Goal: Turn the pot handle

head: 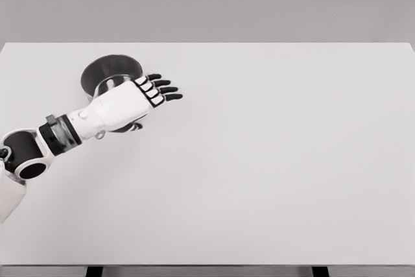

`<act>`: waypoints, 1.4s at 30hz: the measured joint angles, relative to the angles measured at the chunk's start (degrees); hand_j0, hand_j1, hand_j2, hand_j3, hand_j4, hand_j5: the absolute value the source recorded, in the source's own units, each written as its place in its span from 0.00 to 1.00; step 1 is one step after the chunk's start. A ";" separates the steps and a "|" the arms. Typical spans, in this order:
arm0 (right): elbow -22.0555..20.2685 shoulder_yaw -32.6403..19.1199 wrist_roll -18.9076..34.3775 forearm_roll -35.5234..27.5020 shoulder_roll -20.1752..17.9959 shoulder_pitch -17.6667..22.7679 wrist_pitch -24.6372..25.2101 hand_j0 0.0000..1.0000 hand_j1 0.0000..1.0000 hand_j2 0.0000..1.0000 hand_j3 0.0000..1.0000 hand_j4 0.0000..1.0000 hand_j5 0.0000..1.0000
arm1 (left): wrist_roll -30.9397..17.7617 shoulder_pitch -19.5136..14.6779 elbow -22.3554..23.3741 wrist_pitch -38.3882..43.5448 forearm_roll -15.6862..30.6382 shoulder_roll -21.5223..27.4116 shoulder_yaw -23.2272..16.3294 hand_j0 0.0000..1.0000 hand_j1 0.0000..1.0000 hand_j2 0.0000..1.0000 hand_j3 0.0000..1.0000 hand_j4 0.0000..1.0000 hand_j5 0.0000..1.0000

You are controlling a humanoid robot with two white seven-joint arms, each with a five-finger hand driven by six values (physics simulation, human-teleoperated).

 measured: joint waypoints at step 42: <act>0.00 0.00 0.00 -0.01 0.00 0.00 0.00 1.00 1.00 1.00 1.00 1.00 1.00 | 0.49 1.85 10.48 0.01 -0.36 9.22 12.71 1.00 1.00 1.00 1.00 1.00 1.00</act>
